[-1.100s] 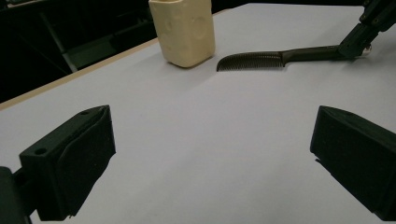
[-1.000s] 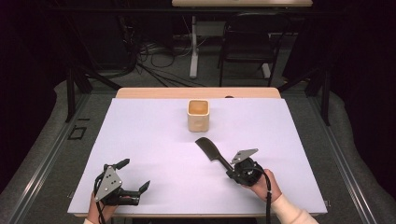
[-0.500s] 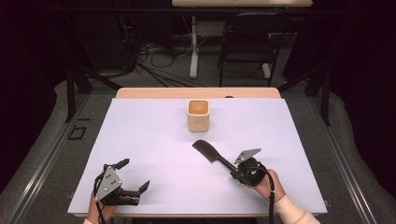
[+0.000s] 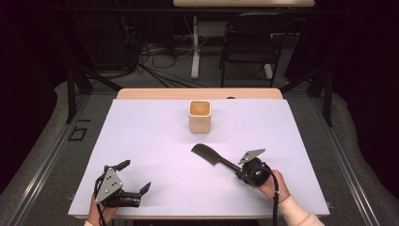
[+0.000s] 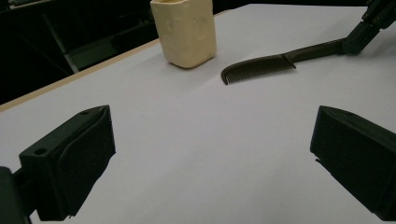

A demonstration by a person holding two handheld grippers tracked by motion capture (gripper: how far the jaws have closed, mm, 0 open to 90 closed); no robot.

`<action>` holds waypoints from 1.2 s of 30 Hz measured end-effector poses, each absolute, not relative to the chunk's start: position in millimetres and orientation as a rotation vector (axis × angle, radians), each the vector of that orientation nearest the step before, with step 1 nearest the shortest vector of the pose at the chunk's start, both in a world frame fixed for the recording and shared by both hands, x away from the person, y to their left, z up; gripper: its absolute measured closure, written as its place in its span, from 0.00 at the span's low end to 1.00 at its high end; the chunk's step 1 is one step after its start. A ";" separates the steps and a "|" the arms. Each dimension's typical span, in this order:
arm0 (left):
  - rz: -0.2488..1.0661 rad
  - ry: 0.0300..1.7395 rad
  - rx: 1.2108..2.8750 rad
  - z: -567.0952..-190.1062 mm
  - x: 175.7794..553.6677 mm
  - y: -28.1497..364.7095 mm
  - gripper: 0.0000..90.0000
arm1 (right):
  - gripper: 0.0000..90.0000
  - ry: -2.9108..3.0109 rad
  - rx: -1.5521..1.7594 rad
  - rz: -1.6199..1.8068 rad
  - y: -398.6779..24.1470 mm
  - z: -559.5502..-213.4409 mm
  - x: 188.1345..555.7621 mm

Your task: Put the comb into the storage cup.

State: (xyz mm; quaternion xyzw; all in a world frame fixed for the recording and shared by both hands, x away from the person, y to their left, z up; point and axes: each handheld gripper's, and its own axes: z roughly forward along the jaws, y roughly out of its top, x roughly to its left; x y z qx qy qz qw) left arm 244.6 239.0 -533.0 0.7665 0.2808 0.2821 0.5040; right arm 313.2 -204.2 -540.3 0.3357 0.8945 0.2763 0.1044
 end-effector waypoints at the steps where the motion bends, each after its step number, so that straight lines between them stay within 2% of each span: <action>1: 0.682 0.678 1.849 -533.0 244.6 239.0 0.00 | 1.00 2.632 0.988 0.822 -204.4 -540.6 313.4; 19: 0.681 0.678 1.848 -532.9 244.7 239.2 0.00 | 0.99 2.622 0.957 0.781 -205.5 -539.6 314.1; 24: 0.682 0.678 1.849 -532.8 244.6 239.2 0.00 | 0.94 2.652 0.925 0.775 -201.3 -535.6 310.1; 30: 0.683 0.678 1.848 -532.7 244.5 239.1 0.00 | 0.80 2.648 0.888 0.770 -198.4 -525.5 304.9; 32: 0.683 0.677 1.848 -532.7 244.6 239.1 0.00 | 0.78 2.647 0.882 0.765 -198.3 -524.6 305.1; 33: 0.682 0.679 1.847 -532.8 244.6 239.0 0.00 | 0.76 2.650 0.885 0.756 -197.5 -523.5 304.4; 34: 0.682 0.678 1.848 -532.7 244.6 239.0 0.00 | 0.69 2.647 0.881 0.750 -197.3 -523.3 304.9; 36: 0.681 0.676 1.848 -532.8 244.7 238.9 0.00 | 0.68 2.648 0.876 0.742 -196.9 -522.8 304.9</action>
